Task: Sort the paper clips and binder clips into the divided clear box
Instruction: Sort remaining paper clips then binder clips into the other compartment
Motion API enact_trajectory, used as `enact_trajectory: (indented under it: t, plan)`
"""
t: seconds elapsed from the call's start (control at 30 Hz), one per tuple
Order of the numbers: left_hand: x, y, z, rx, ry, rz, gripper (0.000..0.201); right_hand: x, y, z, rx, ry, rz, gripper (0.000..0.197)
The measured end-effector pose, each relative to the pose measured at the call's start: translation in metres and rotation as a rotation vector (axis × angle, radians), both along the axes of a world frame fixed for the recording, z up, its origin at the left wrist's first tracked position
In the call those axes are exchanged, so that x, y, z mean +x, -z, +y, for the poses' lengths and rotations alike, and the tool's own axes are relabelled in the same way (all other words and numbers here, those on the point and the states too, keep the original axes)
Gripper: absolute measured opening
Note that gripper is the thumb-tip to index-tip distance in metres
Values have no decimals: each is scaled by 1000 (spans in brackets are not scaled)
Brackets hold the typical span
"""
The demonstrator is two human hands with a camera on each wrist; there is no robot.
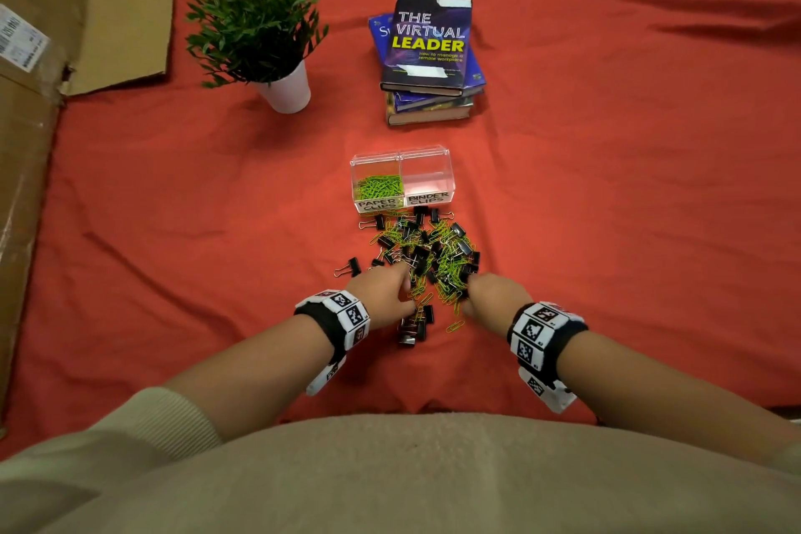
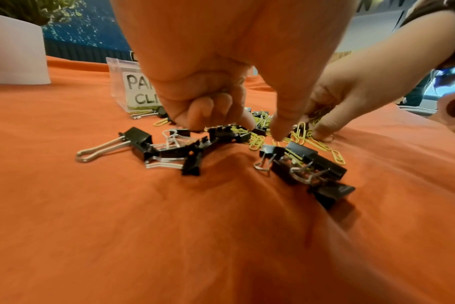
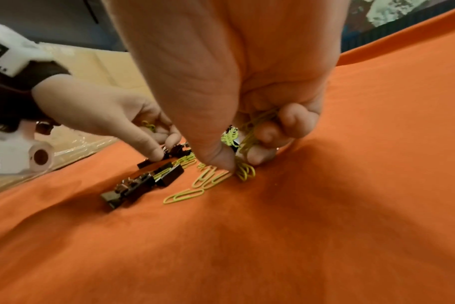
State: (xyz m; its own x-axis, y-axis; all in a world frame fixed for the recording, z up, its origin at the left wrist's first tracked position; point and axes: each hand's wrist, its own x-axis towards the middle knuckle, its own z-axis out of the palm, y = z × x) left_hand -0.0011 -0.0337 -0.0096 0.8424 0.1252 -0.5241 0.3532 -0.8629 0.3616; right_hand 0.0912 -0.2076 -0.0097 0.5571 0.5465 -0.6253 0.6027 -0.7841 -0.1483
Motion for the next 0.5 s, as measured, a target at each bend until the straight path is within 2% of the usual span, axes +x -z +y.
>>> enact_trajectory:
  t: [0.07,0.13,0.2,0.23,0.4,0.5]
  plan:
    - [4,2,-5,31,-30,-31,16,2,0,-2,3,-4,43,34]
    - [9,3,-11,82,-43,-63,22,8,-1,-5,69,45,125,24]
    - [12,4,-17,132,-26,-87,31,15,-4,-10,206,159,237,9]
    - [13,4,-20,156,-12,-99,35,19,-7,-11,271,233,307,8]
    - [13,5,-24,203,8,-127,41,37,-21,-9,518,584,689,17]
    - [12,6,-19,192,-36,-134,38,46,-28,-4,626,680,862,25]
